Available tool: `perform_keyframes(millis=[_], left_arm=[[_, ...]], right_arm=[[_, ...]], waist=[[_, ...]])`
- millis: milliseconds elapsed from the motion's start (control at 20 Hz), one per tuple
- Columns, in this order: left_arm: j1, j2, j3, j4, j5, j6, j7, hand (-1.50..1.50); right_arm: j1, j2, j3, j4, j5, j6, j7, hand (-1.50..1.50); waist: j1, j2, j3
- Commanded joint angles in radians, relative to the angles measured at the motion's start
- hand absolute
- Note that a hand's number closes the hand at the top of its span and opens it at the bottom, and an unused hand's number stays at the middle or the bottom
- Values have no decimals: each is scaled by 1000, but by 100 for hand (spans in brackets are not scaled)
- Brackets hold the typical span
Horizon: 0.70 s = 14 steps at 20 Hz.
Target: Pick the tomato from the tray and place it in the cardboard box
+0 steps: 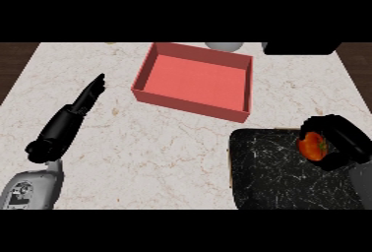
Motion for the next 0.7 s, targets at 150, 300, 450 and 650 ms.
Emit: perform_keyframes(millis=[150,300,450,650], left_arm=[[-41,-17,-49,0,0,-33,-4,0],[-58,-16,-68,3,-11,-42,0,0],[-65,-27,-68,36,-14,-35,-4,0],[-54,-23,-44,48,-10,-23,-28,0]], right_arm=[[-142,339,387,-125,226,36,155,150],[-256,439,514,-115,268,79,273,150],[-325,445,661,-153,164,54,429,150],[-461,448,815,-276,89,57,649,150]], waist=[[103,5,-5],[138,9,-2],[124,9,1],[88,-1,0]])
